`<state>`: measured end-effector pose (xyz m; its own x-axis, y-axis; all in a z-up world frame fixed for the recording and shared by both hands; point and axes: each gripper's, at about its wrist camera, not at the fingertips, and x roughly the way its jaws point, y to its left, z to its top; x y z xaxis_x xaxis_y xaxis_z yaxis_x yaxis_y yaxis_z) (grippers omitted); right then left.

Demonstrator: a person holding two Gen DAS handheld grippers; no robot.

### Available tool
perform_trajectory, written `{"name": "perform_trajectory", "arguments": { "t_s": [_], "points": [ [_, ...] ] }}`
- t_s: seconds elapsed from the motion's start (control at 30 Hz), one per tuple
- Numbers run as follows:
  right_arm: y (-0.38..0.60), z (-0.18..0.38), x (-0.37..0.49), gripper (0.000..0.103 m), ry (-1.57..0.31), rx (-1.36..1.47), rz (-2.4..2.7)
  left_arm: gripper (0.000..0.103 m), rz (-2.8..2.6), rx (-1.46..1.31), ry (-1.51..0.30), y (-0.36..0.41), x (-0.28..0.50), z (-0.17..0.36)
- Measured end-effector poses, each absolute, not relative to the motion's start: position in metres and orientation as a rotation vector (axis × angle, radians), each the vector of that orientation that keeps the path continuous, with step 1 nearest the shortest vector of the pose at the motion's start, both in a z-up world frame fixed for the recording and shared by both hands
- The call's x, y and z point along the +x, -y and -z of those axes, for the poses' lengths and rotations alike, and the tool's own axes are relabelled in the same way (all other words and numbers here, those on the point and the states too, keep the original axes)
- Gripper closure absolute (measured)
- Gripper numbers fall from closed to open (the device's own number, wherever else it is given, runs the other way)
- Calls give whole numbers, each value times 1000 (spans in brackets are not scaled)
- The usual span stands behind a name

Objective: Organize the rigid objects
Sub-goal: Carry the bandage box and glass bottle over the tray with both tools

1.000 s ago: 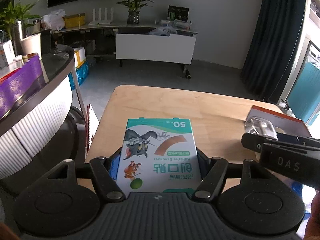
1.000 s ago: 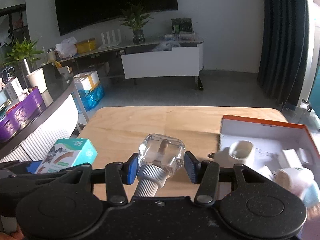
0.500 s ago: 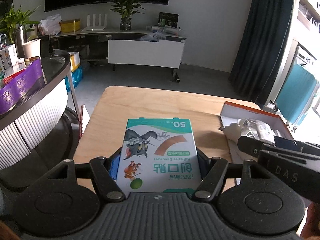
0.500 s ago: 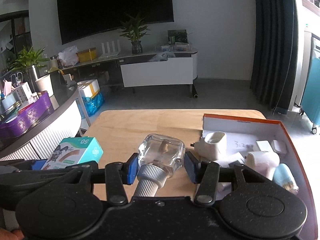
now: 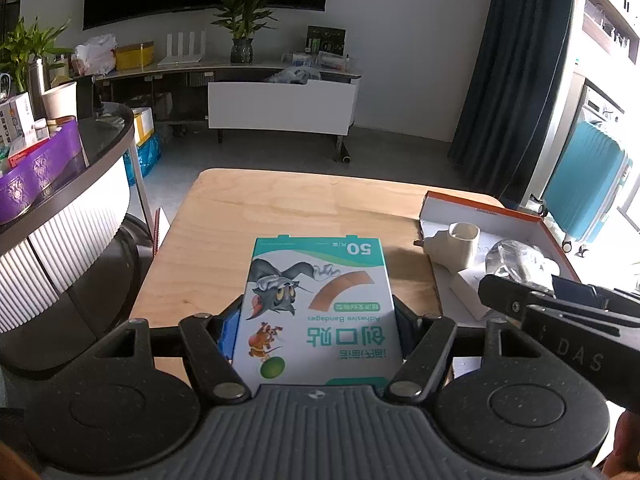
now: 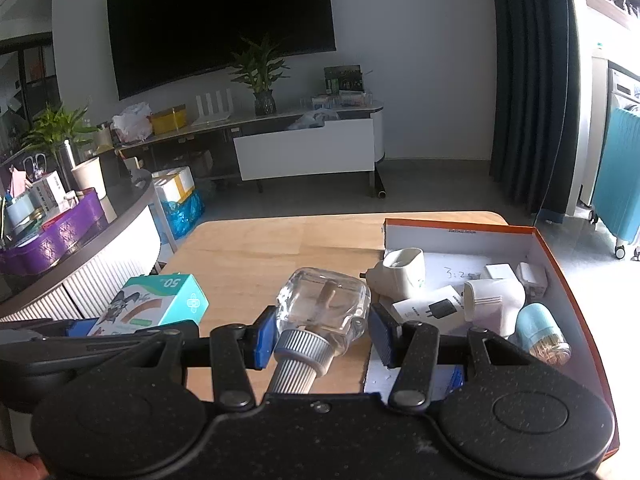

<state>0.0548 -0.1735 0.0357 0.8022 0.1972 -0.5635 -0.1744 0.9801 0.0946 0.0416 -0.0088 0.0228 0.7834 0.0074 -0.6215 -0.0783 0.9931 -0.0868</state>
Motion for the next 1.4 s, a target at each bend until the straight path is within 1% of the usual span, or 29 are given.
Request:
{"name": "perform_trajectory", "arguments": {
  "t_s": [0.9, 1.4],
  "points": [
    [220, -47, 35, 43, -574, 60, -130, 32, 46, -86, -669, 47, 35, -25],
    [257, -51, 25, 43, -553, 76, -49, 32, 133, -67, -676, 82, 42, -25]
  ]
}}
